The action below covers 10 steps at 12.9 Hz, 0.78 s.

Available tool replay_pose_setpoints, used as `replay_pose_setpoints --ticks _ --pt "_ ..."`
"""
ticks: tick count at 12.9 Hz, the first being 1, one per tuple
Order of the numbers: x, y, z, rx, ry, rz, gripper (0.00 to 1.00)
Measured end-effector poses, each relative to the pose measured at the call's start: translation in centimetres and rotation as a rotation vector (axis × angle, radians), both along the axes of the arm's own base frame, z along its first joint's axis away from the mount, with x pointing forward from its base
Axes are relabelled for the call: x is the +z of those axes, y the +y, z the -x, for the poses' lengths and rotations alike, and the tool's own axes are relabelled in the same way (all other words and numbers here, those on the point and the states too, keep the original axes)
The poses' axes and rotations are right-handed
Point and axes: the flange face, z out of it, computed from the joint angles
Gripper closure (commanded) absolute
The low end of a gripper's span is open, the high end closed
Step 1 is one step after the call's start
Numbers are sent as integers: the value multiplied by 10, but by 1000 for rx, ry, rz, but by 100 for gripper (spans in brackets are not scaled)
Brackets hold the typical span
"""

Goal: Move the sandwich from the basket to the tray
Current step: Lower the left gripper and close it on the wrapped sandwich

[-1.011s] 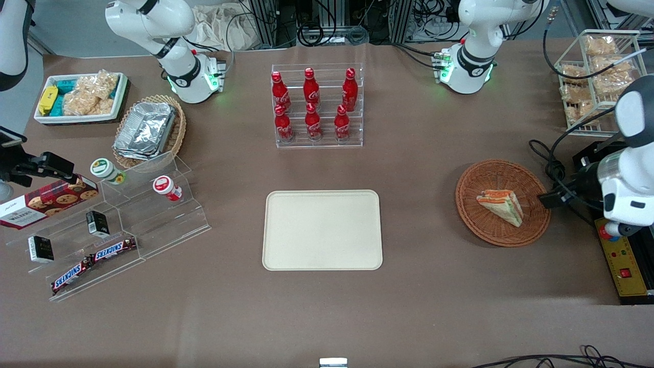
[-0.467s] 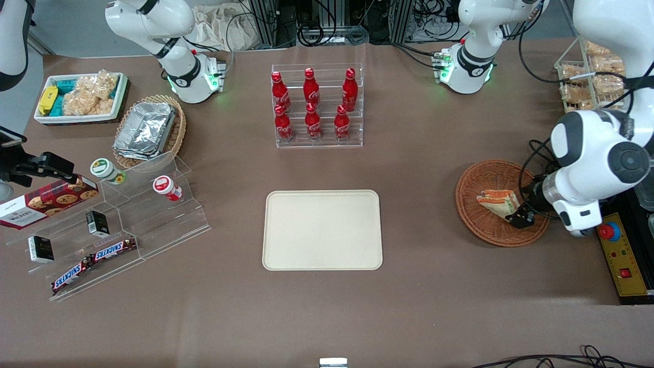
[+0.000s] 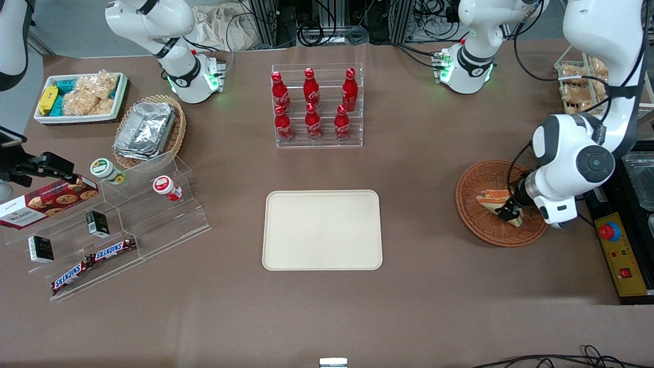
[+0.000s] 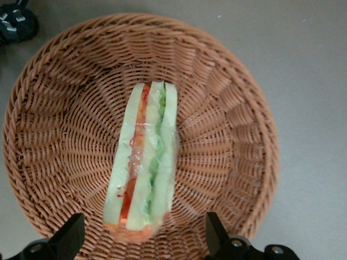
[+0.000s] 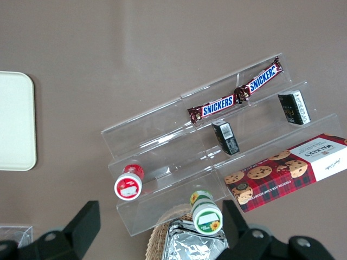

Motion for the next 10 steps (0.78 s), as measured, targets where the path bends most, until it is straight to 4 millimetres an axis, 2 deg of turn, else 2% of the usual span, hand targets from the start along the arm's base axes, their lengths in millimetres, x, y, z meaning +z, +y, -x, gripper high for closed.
replay_pose_setpoints --ticks 4,8,9,10 --pt "-16 1 12 -34 15 -28 0" --pt "-26 1 14 -24 16 -40 1" --pt "-29 2 13 -14 13 -54 7" --pt "-32 3 13 0 6 -72 27"
